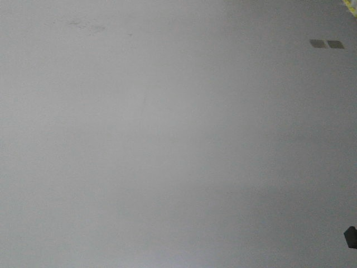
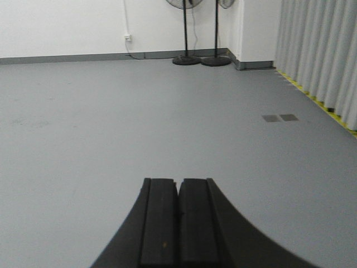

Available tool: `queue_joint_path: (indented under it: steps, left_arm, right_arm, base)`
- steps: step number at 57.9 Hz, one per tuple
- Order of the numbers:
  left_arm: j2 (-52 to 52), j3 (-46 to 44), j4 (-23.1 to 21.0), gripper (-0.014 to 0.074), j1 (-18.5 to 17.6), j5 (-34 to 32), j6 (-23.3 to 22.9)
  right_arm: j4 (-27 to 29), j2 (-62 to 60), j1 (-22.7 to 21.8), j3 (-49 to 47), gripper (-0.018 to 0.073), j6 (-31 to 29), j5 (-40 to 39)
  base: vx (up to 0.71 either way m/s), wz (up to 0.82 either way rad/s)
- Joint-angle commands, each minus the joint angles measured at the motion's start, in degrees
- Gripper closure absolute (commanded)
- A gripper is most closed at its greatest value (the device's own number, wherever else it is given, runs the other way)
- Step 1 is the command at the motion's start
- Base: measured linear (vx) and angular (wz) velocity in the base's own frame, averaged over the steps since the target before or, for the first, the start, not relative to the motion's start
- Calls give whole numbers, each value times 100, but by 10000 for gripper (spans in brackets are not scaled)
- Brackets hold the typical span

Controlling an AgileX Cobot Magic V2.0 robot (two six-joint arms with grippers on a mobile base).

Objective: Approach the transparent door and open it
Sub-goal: 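Drive the base forward across the grey floor, arms held still, then turn and drive the base toward the white-framed glass sliding door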

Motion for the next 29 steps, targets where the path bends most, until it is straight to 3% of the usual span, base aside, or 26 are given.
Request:
queue_joint_path:
  steps: [1,29]
  left_arm:
    - [-77,83,-42,603,-35,-473,-39]
    - [-77,83,-42,603,-35,-473,-39]
  right_arm:
    - [-20,-91,2,7,568,-19,-465]
    - [-20,-91,2,7,568,-19,-465]
  base:
    - [56,28]
    - [63,41]
